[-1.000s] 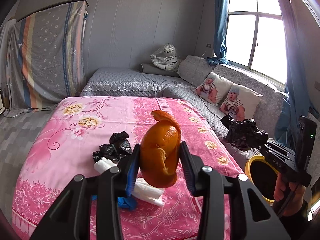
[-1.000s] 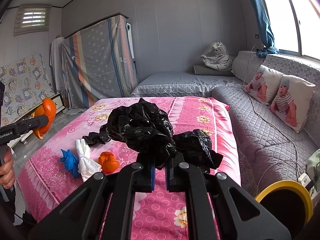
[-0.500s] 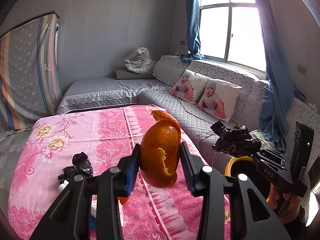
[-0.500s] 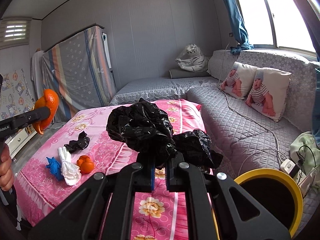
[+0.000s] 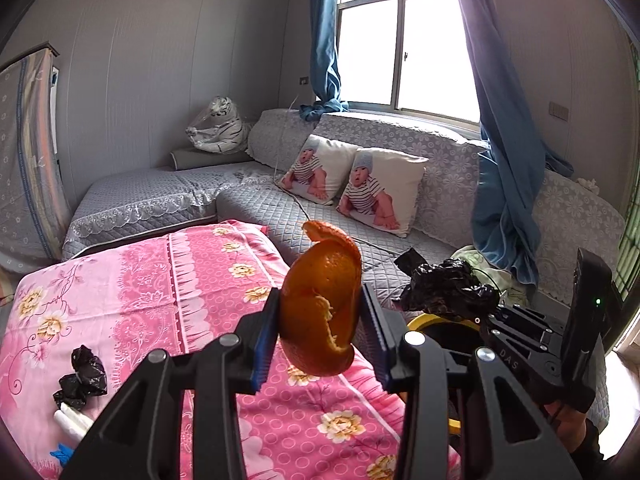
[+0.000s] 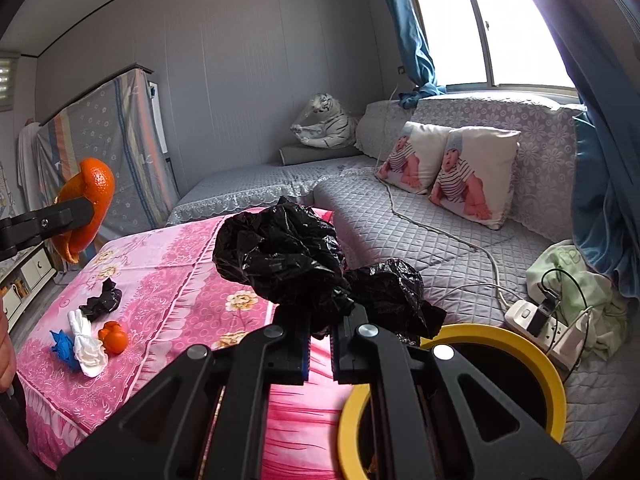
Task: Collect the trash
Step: 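Carry the orange peel and black bag in both tools over the yellow bin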
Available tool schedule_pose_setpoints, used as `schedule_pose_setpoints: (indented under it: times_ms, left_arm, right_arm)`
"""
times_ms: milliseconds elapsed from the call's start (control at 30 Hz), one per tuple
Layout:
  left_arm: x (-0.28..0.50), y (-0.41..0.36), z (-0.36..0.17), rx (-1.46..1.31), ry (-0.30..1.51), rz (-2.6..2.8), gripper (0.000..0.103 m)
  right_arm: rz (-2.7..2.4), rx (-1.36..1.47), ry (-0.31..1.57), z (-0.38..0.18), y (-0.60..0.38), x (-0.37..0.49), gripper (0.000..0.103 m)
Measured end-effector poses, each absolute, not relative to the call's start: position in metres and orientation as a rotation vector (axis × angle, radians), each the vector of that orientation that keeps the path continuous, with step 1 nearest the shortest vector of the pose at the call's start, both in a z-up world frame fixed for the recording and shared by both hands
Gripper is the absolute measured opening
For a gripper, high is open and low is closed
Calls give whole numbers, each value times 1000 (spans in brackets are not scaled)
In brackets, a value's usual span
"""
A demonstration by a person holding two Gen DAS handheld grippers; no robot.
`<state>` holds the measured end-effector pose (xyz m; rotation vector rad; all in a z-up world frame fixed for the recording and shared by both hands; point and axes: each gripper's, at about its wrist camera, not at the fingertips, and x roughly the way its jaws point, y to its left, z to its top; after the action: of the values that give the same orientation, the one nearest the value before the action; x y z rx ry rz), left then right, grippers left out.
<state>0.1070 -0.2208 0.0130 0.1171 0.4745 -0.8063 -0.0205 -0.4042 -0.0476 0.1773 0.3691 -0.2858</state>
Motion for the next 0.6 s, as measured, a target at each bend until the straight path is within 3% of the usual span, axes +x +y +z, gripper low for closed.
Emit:
schedule_pose_setpoints:
  times_ms: [600]
  left_arm:
    - [88,-323,2,204,477,-961,37]
  right_arm:
    - [-552,226,333,-63,-469,-63,6]
